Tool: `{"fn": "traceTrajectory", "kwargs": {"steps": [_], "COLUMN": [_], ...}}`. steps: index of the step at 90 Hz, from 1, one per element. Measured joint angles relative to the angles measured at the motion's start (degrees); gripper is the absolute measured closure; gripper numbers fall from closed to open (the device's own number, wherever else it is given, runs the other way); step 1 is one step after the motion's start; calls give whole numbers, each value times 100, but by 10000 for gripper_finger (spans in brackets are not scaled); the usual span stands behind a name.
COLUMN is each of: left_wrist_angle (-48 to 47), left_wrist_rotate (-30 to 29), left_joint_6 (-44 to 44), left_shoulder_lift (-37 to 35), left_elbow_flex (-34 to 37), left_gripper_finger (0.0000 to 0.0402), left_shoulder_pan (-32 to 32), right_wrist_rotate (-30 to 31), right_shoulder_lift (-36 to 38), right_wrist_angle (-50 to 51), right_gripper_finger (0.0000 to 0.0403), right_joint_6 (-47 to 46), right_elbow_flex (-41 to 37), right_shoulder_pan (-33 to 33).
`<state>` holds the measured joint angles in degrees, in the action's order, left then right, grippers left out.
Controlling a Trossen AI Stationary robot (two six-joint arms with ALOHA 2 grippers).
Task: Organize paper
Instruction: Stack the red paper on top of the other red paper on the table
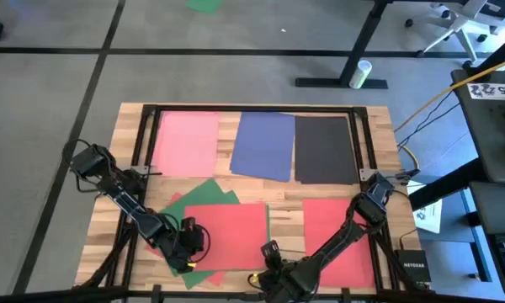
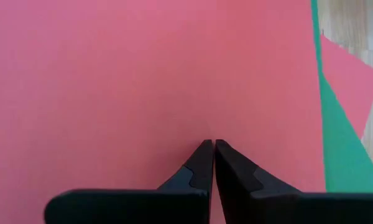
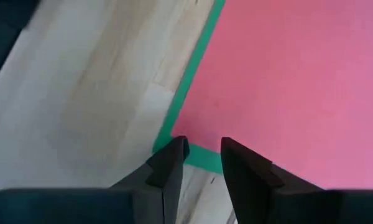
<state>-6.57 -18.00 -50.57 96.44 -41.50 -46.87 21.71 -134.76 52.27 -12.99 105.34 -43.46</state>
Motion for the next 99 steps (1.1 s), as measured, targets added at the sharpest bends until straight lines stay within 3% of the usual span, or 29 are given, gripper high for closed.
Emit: {"fn": "traceTrajectory", "kwargs": {"steps": [48,99], "left_wrist_angle": [1,2], "left_wrist_rotate": [1,4], "left_joint_6": [0,2], "left_shoulder_lift": [-2,0], "left_elbow_flex": [0,-2], "left_gripper_finger": [402,402], "left_shoulder_pan": [0,-1], "right_wrist_rotate": [55,-415], "right_shoulder_lift": [-5,4], "right_wrist_angle": [-554,-428], "right_gripper_finger": [302,302], "right_joint_6": [304,223], "right_elbow_flex": [-8,168], "right_shoulder_pan": [186,-44]}}
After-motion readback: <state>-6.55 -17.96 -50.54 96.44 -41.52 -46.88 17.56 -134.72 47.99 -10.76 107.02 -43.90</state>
